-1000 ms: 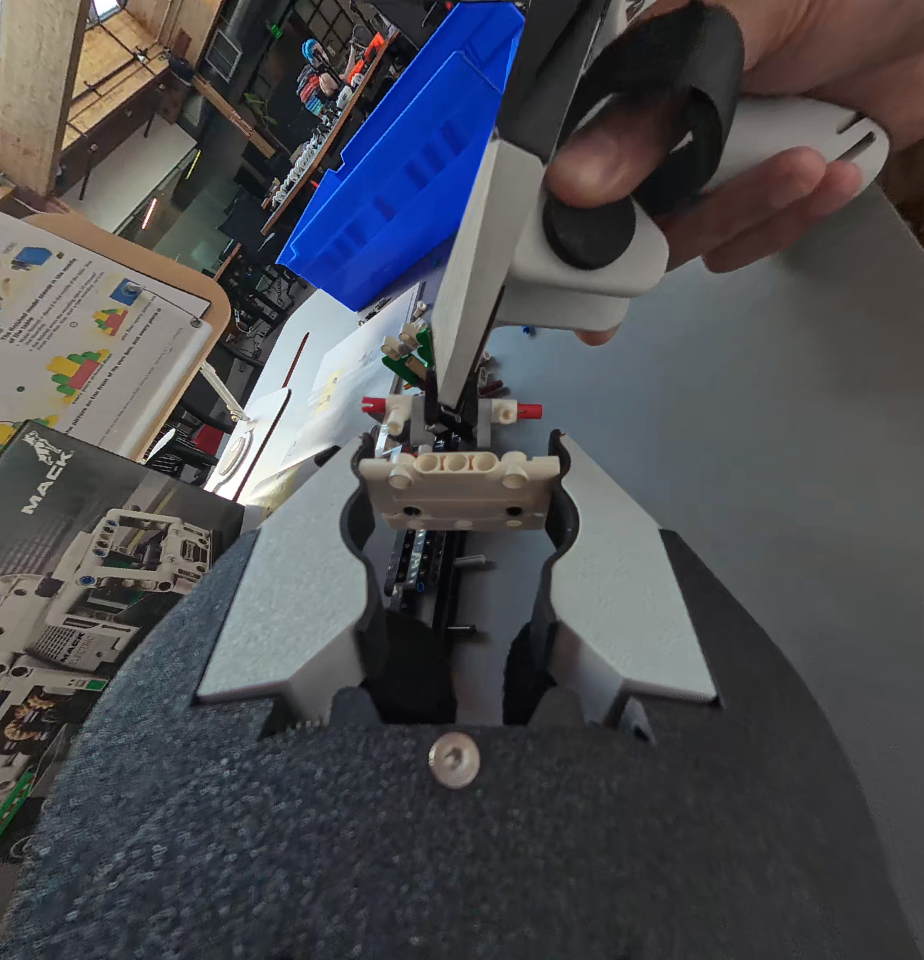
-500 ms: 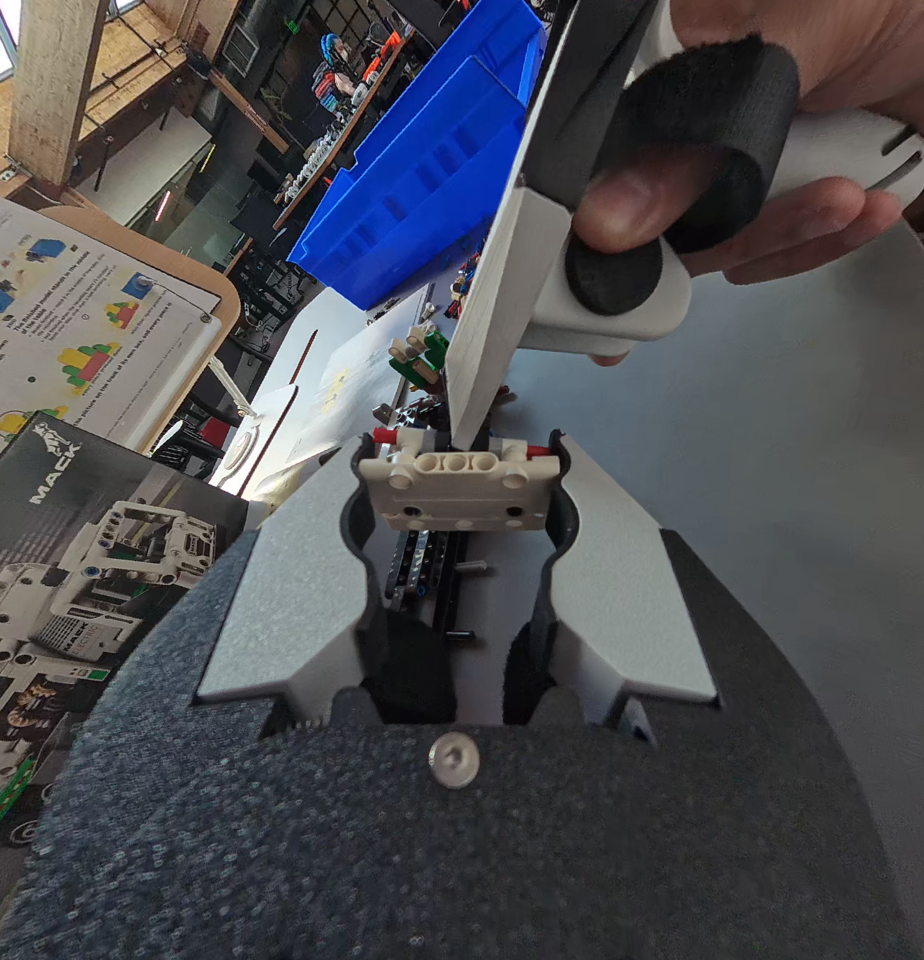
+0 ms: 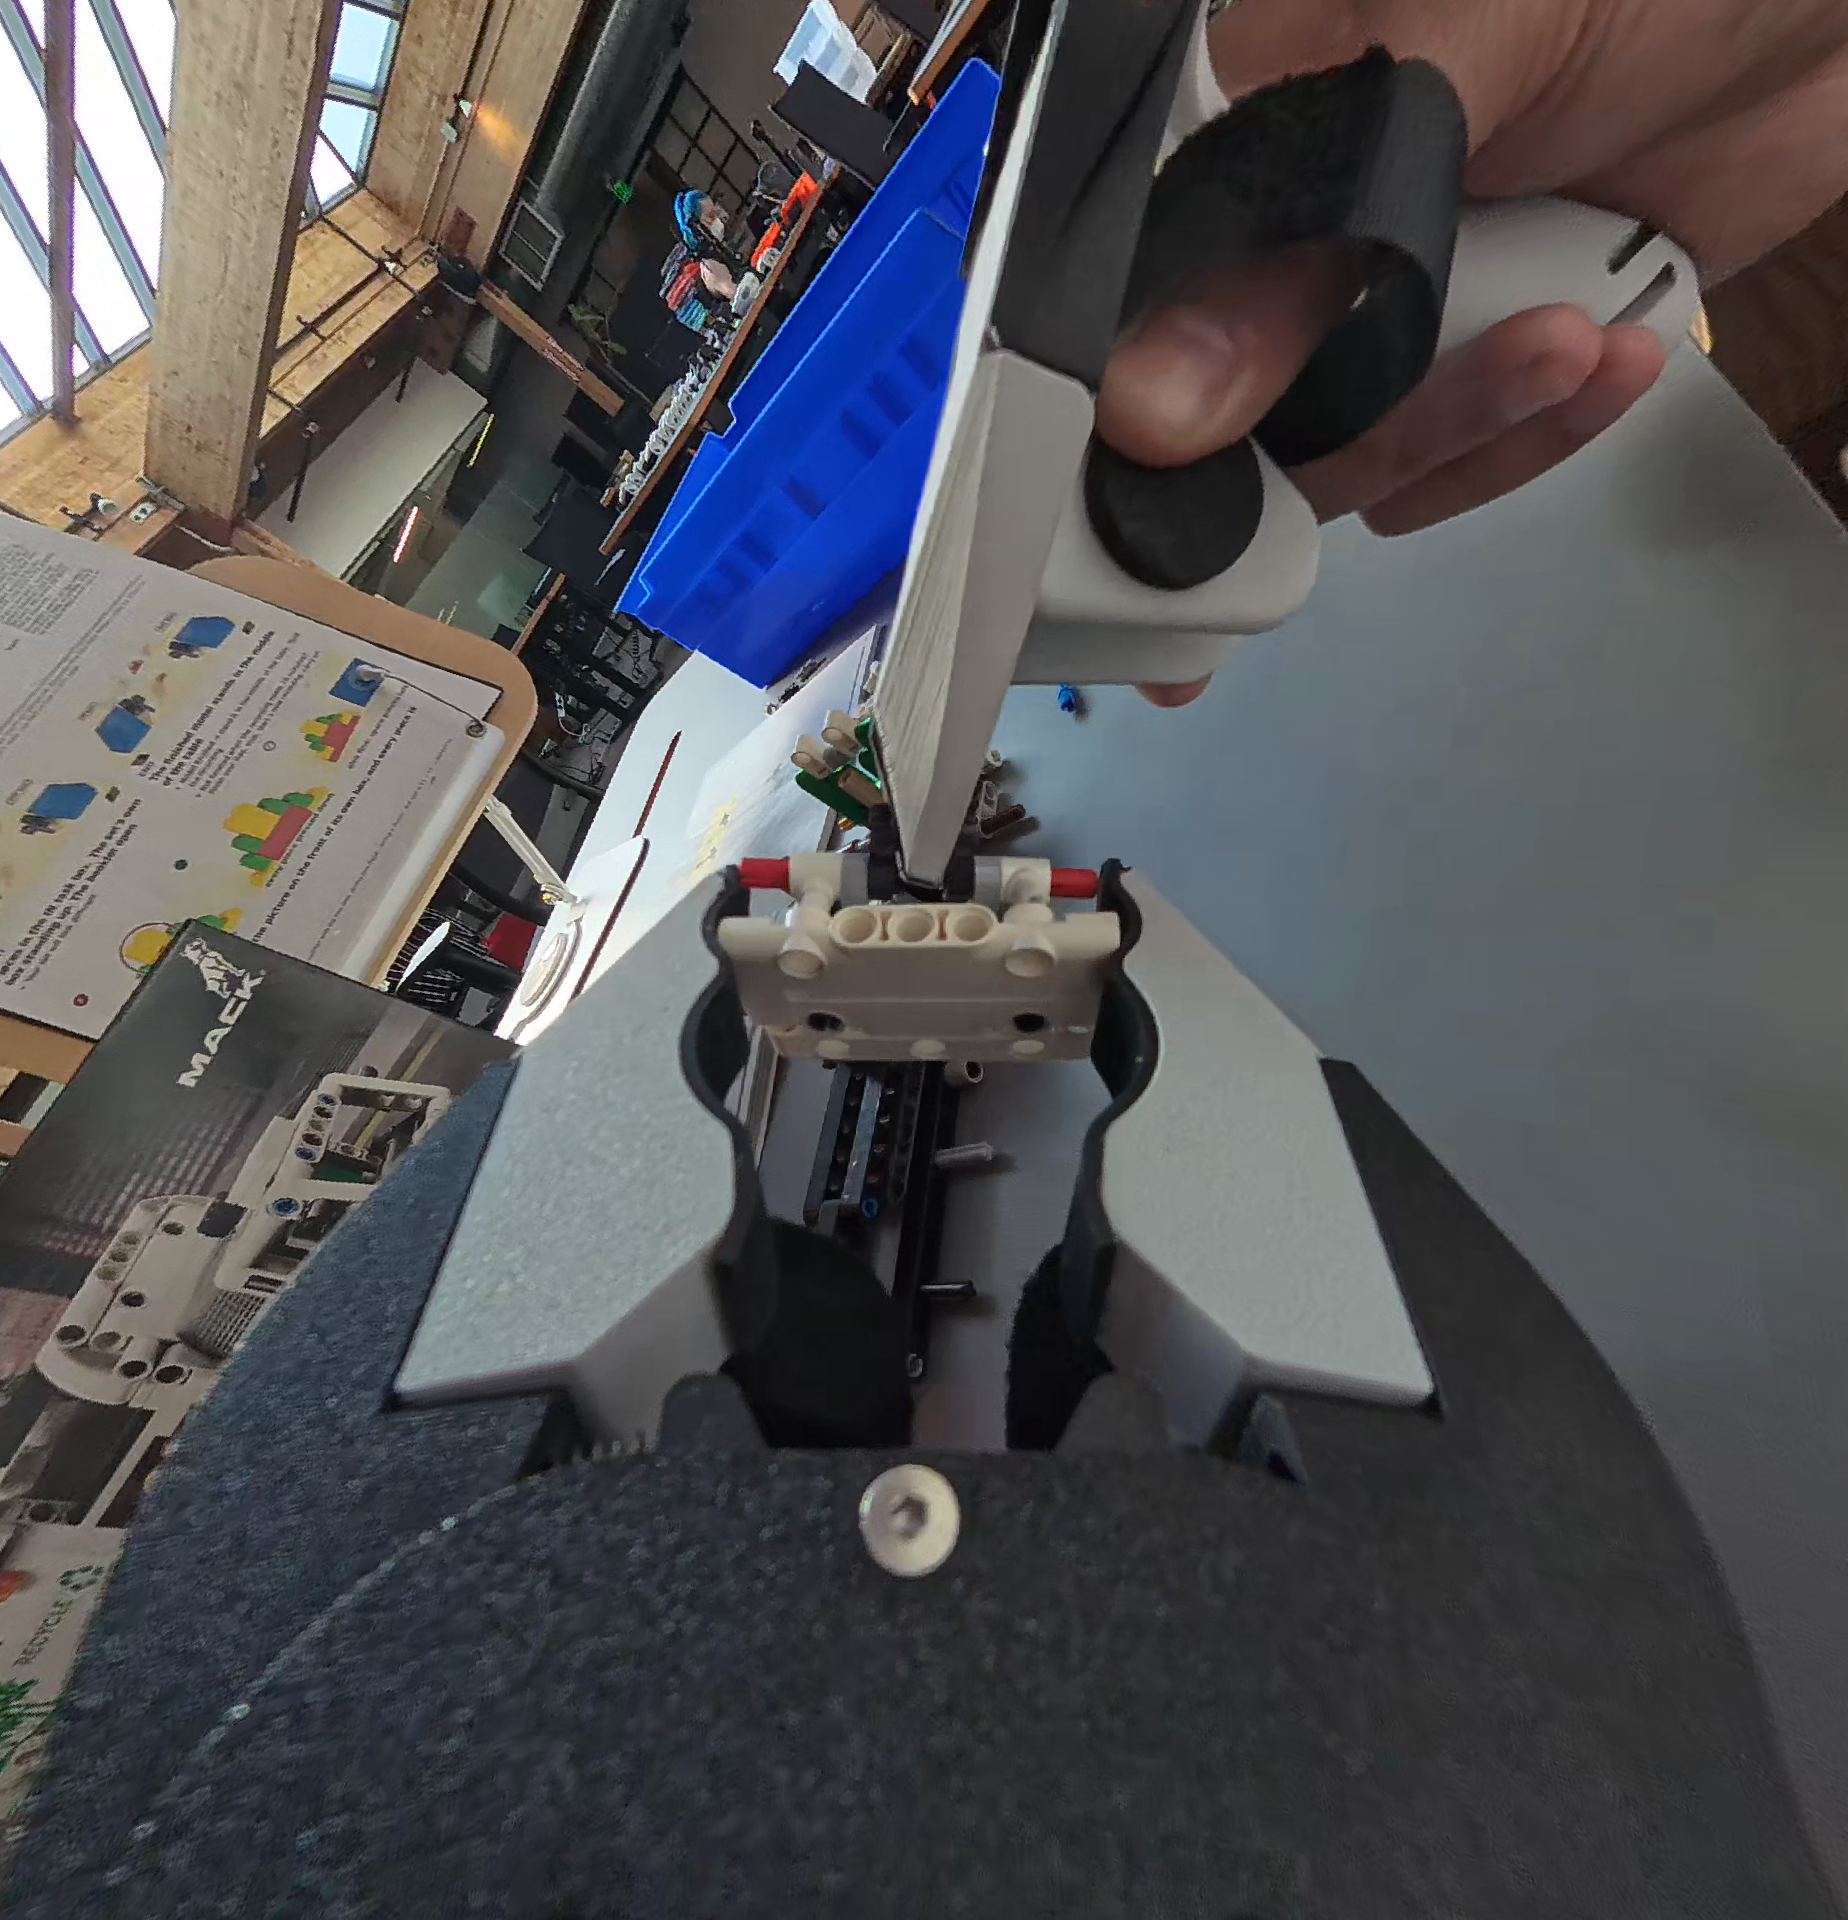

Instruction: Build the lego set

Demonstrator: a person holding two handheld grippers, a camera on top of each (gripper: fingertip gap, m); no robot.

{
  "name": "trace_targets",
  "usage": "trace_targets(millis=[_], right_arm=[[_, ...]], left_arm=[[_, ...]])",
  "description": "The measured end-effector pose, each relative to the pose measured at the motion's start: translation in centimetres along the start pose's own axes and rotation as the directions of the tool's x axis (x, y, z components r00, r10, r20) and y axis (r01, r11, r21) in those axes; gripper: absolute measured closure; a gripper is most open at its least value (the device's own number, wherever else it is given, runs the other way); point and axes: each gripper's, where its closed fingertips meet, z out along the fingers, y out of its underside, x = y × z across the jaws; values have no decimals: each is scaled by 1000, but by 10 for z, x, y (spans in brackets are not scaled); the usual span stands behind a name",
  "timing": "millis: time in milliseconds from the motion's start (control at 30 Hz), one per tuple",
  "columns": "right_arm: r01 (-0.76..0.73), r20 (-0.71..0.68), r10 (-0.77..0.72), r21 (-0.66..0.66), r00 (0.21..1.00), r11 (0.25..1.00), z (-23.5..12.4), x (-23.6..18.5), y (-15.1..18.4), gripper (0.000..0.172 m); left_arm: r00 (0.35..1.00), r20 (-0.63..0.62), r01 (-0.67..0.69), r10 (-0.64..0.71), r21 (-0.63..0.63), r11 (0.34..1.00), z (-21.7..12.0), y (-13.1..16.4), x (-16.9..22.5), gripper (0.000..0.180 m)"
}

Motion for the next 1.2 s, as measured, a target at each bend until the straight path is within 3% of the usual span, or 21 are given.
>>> trace_targets(millis=[233,500,800,1100,1200], right_arm=[[21,-10,-20,60,1000,998,-2,-5,-8,166],[-15,-5,15,35,1000,999,0,-1,-3,166],[9,-53,-11,-42,999,999,4,7,9,166],[-73,-141,65,-54,988,996,7,23,17,166],[-175,-90,171,-39,981,984,7,24,19,166]], left_arm=[[999,30,22,-23,37,999,-4,-6,-6,116],[1000,16,15,-16,24,1000,0,-2,-3,116],[995,25,-95,96,-57,994,4,10,4,117],[990,51,-117,131,-218,969,13,28,7,116],[991,46,-110,124,-234,966,13,30,9,116]])
